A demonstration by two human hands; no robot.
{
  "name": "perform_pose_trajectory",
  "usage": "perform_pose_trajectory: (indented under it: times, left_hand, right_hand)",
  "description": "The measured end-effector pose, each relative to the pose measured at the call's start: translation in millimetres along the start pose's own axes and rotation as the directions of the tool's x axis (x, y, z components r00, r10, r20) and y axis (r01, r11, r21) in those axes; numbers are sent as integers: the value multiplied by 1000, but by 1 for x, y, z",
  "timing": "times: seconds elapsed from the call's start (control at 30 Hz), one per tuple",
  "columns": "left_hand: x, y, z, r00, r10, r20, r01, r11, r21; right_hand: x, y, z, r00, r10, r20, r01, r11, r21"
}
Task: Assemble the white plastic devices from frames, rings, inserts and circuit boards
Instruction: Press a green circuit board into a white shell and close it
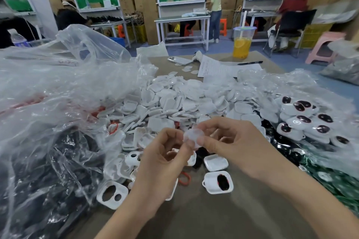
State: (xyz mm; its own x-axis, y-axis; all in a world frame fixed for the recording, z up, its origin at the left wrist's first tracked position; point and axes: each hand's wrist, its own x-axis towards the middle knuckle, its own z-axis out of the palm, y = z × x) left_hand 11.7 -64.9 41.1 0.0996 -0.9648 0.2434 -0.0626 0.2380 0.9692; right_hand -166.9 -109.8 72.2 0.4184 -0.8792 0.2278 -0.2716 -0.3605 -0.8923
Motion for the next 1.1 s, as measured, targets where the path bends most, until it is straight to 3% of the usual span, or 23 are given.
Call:
perform_pose_trajectory:
  times: [0.27,0.4,0.63,0.97,1.1]
  left_hand:
    - [3,-3,0,999,-36,-24,36,999,-11]
    - [5,-4,0,994,-109,32,111,992,-64]
    - [9,-6,-4,974,-210,89,220,969,-111]
    - [10,-7,-7,950,-275,148,300,937,-181]
    - [11,1,3,973,-215,87,225,967,-122]
  right_hand:
    - [-10,17,-13,978,118,-173,-76,970,231]
    - [-7,20,-12,979,165,-119,-114,929,351]
    - [-7,28,3,994,107,-2,-101,943,318]
    - [-7,26,2,985,159,-63,-128,931,341]
    - [-10,24,-3,977,188,-98,-140,920,366]
